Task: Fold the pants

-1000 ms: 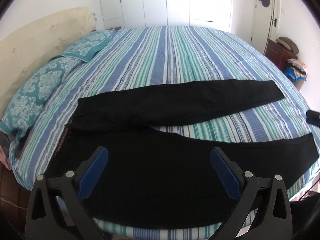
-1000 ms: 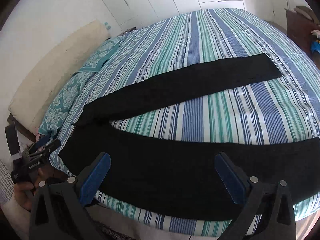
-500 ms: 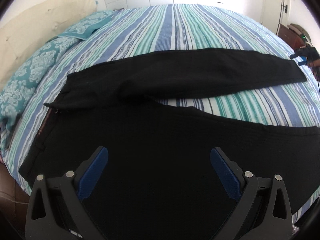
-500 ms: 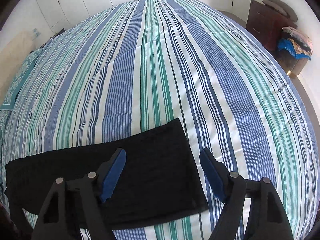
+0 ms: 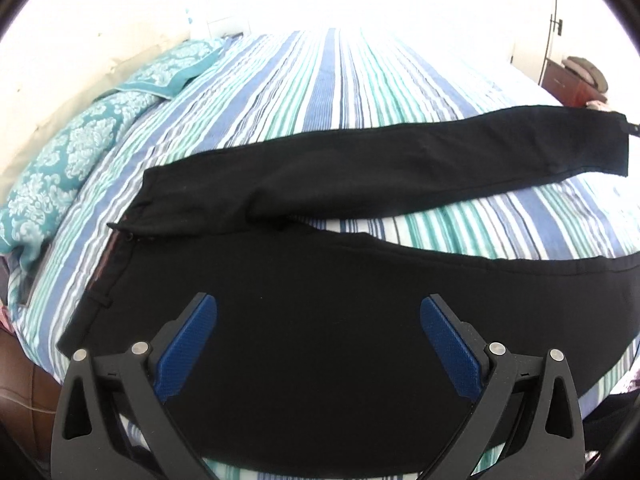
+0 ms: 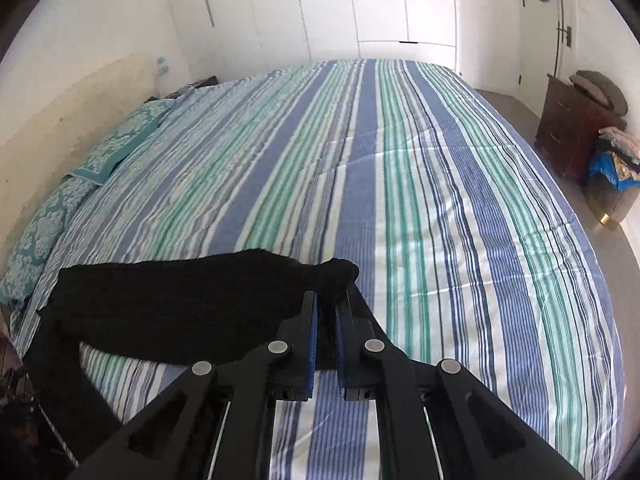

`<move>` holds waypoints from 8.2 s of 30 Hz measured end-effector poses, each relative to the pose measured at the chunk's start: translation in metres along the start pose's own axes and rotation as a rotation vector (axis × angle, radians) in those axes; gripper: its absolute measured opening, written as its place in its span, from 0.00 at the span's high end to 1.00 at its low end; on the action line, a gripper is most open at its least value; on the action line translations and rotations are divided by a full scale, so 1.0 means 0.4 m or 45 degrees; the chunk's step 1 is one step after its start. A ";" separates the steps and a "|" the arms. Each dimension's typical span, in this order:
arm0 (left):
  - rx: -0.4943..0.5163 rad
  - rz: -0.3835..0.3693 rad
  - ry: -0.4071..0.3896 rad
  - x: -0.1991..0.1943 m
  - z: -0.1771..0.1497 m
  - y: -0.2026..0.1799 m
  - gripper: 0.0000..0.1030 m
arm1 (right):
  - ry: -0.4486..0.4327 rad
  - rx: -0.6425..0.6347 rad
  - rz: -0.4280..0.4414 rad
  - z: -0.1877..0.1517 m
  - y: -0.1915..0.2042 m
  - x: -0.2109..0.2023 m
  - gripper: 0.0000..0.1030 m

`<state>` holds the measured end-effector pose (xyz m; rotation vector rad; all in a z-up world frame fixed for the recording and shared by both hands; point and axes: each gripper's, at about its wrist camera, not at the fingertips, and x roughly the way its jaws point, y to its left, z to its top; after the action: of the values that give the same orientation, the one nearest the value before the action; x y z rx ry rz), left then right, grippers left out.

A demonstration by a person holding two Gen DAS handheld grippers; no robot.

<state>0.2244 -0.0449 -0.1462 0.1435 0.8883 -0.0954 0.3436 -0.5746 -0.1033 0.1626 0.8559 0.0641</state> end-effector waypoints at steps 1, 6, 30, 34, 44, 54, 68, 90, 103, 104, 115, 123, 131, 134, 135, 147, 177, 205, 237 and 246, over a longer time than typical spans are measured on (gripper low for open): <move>0.016 -0.005 -0.017 -0.027 -0.004 -0.002 0.01 | -0.017 -0.010 0.040 -0.050 0.042 -0.068 0.93; 0.093 -0.011 -0.002 -0.118 -0.059 -0.006 0.01 | -0.019 0.043 0.069 -0.383 0.164 -0.304 0.94; -0.044 -0.084 0.101 -0.175 -0.176 0.053 0.01 | -0.069 1.202 0.457 -0.812 0.200 -0.357 0.23; -0.040 -0.078 0.095 -0.174 -0.185 0.064 0.01 | 0.051 1.249 0.437 -0.816 0.220 -0.245 0.27; -0.103 -0.047 0.181 -0.112 -0.201 0.123 0.01 | 0.006 1.324 0.133 -0.831 0.134 -0.216 0.94; -0.138 -0.255 0.233 0.026 0.017 0.176 0.01 | -0.115 1.091 0.093 -0.730 0.146 -0.264 0.94; -0.241 -0.285 0.277 0.145 0.172 0.139 0.01 | -0.106 1.475 0.290 -0.862 0.092 -0.280 0.41; -0.604 -0.388 0.553 0.537 0.415 0.252 0.02 | -0.298 1.116 0.199 -0.652 0.098 -0.389 0.87; -0.740 -0.381 0.625 0.706 0.460 0.263 0.94 | -0.332 0.944 0.377 -0.601 0.105 -0.467 0.88; -0.751 -0.382 0.605 0.695 0.458 0.266 0.94 | -0.327 0.936 0.369 -0.603 0.100 -0.471 0.88; -0.545 -0.311 0.022 0.131 0.347 0.320 0.94 | -0.374 0.867 0.311 -0.505 -0.042 -0.455 0.88; -0.561 -0.181 0.229 0.098 -0.051 0.268 0.95 | -0.017 1.018 0.063 -0.684 -0.160 -0.326 0.88; -0.643 -0.200 0.230 0.094 -0.016 0.274 0.95 | 0.119 0.960 -0.080 -0.701 -0.174 -0.277 0.88; -0.619 -0.228 0.132 0.036 0.010 0.259 0.95 | 0.057 0.844 -0.090 -0.617 -0.177 -0.302 0.88; -0.596 -0.224 0.102 0.017 0.010 0.250 0.95 | 0.014 0.795 -0.092 -0.585 -0.172 -0.322 0.88; -0.437 -0.138 0.307 0.077 -0.147 0.180 0.95 | 0.109 0.792 -0.275 -0.714 -0.237 -0.285 0.96; -0.458 -0.158 0.298 0.087 -0.180 0.172 0.94 | 0.462 0.179 -0.178 -0.553 -0.164 -0.171 0.89; -0.277 -0.133 0.368 0.023 -0.226 0.127 0.55 | 0.310 0.347 -0.470 -0.600 -0.190 -0.219 0.25; -0.057 -0.154 0.156 0.142 0.020 0.161 0.14 | 0.110 0.351 -0.189 -0.719 0.369 -0.120 0.13; -0.150 0.249 0.252 0.400 0.131 0.243 0.04 | 0.150 0.281 -0.195 -0.723 0.382 -0.105 0.05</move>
<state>0.3788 0.0384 -0.2298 0.1307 1.0697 0.1560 0.0990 -0.3951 -0.2323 0.3018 0.9902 -0.1664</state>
